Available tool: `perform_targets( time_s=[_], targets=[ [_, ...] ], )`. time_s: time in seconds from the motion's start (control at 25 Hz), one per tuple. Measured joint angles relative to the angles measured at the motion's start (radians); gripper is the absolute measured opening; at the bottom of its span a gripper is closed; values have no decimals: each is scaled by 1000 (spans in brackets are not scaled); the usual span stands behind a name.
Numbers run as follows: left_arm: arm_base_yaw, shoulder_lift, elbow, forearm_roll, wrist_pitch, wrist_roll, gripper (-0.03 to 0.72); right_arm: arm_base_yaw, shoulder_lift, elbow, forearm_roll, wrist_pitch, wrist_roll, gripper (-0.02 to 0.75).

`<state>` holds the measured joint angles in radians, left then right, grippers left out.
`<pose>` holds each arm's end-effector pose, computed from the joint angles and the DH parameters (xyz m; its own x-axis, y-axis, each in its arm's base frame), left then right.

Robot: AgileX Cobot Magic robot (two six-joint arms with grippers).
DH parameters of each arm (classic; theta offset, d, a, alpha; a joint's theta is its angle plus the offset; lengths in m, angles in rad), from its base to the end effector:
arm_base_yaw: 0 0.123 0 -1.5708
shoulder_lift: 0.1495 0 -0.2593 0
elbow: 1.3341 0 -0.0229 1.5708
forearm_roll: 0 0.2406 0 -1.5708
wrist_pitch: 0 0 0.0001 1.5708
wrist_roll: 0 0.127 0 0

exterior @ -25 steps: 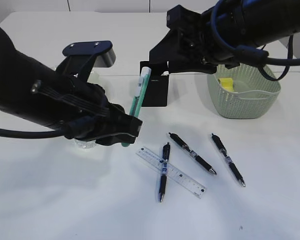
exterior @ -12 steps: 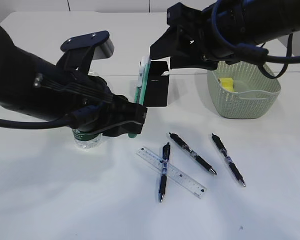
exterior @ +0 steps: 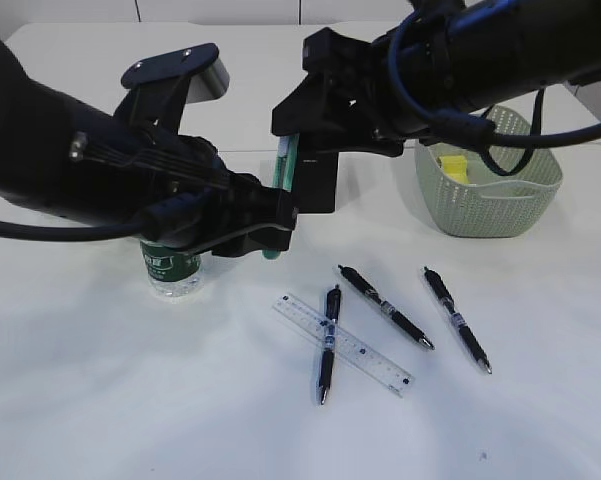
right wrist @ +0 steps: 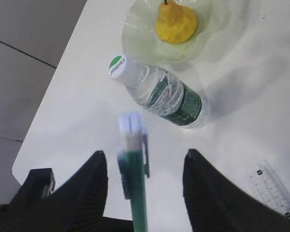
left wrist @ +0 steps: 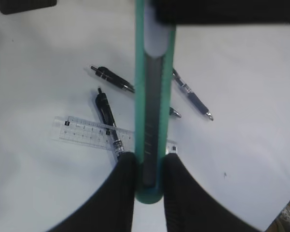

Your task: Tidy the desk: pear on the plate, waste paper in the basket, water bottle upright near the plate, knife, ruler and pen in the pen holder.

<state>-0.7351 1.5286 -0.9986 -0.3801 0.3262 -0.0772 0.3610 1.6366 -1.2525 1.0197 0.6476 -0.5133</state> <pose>0.2476 -0.2442 0.2126 -0.7668 0.1244 -0.6297 0.4471 0.8074 -0.3849 0.3298 0.1944 0.2598 -0.8025 0.0549 -0.5942 -0.3970 0.6943 0.6003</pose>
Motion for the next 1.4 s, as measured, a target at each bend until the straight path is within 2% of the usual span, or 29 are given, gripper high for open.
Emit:
perform_targets(
  time_s=[0.44, 0.56, 0.92, 1.4],
  targets=[
    [0, 0, -6, -2, 10, 0, 95, 9, 32, 2, 89, -12, -47, 372],
    [0, 0, -6, -2, 12, 0, 95, 9, 32, 2, 91, -12, -51, 334],
    [0, 0, -6, -2, 15, 0, 95, 9, 32, 2, 112, -12, -53, 156],
    [0, -1, -7, -2, 25, 0, 111, 9, 34, 2, 106, -12, -85, 111]
  ],
)
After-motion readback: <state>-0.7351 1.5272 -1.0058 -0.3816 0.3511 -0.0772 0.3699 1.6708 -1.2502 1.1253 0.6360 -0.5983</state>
